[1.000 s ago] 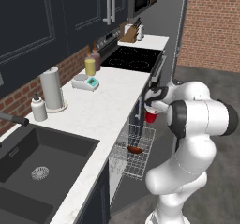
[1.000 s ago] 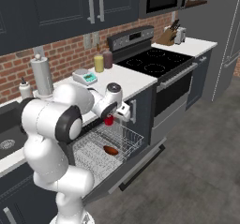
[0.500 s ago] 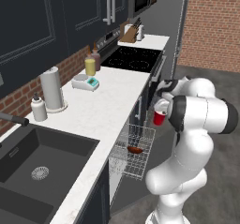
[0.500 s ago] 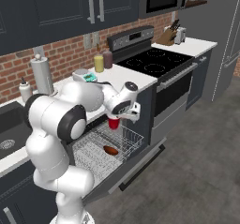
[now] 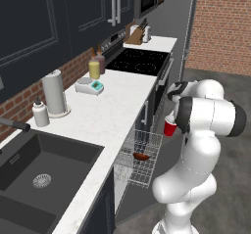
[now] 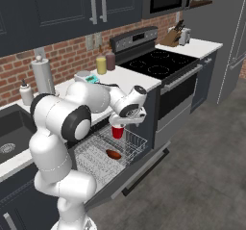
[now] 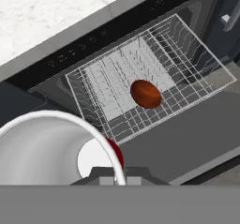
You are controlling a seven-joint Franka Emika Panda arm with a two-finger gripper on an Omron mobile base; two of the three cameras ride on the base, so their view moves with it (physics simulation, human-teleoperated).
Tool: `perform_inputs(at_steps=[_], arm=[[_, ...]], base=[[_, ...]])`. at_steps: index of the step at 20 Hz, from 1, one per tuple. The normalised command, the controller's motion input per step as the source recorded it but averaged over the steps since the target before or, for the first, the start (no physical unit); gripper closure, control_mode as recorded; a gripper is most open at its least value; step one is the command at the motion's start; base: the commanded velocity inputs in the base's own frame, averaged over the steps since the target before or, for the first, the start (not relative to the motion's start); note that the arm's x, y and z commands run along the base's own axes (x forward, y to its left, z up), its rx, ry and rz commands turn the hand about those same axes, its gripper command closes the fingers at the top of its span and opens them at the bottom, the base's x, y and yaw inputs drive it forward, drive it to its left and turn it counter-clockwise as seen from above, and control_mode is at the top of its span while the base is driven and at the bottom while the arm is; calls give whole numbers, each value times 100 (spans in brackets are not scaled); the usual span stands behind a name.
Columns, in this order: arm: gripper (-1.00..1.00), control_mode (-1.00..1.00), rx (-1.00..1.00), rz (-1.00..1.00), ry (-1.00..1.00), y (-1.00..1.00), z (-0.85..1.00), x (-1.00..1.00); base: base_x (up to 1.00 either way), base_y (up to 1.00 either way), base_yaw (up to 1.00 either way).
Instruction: Pick up the cup and bowl from the counter, place them in the dishwasher, and close the dishwasher door.
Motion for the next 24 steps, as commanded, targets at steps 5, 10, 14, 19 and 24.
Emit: perform_inputs(at_steps=[5,10,14,19,24], arm=[[100,-100,-7,33,-14,0,-18,-17],[100,-100,-5,13,-14,1,-13,-16],[100,-100,-1,0,-16,8,-19,-11],[100,-100,0,0,-3,22,-5,0],[100,-100,0,0,0,19,-9,0]], base=[[0,0,0],[0,0,0],[0,0,0],[0,0,0],[0,0,0]])
